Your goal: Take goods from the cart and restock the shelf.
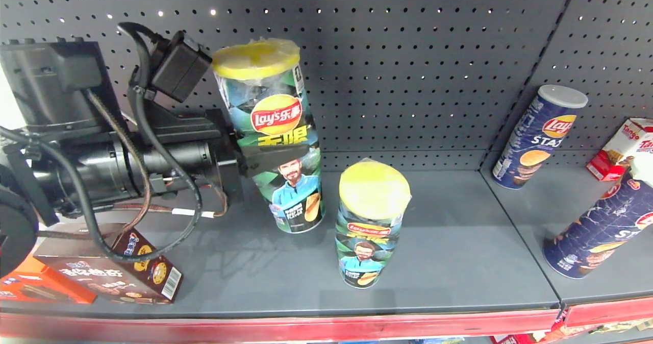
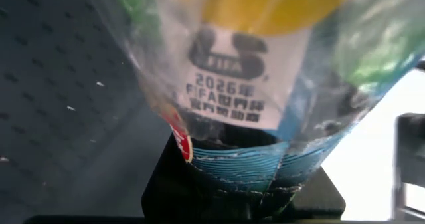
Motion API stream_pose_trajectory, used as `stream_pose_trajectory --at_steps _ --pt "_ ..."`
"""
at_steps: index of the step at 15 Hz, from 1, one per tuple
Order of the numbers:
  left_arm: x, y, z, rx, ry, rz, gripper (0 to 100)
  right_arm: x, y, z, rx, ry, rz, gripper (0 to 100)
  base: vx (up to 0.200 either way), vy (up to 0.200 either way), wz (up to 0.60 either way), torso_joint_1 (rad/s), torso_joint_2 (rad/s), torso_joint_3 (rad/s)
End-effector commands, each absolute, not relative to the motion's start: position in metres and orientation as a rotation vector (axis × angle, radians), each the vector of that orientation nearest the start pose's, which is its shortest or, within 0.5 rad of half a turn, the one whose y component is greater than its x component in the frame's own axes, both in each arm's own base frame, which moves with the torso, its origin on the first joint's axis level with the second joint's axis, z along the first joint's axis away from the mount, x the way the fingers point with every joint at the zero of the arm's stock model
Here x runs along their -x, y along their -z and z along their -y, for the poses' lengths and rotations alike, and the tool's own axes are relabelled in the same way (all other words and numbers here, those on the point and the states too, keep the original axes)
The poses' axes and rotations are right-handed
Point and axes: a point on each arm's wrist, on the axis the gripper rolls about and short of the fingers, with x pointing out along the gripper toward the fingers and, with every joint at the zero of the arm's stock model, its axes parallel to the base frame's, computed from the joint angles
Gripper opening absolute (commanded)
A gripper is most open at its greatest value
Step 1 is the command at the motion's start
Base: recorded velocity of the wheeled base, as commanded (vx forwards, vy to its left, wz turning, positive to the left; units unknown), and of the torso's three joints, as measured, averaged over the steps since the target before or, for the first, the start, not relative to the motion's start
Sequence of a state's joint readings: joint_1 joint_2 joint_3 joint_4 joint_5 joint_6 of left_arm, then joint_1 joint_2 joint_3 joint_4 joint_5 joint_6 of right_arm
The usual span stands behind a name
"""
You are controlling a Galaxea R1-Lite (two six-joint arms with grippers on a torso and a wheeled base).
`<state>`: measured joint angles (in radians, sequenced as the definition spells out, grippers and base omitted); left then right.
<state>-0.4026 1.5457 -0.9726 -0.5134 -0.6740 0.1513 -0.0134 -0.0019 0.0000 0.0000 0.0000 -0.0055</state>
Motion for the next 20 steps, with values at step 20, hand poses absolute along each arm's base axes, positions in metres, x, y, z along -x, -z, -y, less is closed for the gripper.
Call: stream_pose_trajectory --at_steps 20 --pt "-0.379 -0.198 0.181 -0.170 1.042 0.063 0 0.023 -0.075 0.000 0.006 0.014 0.000 100 0.000 0.000 0.00 0.000 0.00 0.000"
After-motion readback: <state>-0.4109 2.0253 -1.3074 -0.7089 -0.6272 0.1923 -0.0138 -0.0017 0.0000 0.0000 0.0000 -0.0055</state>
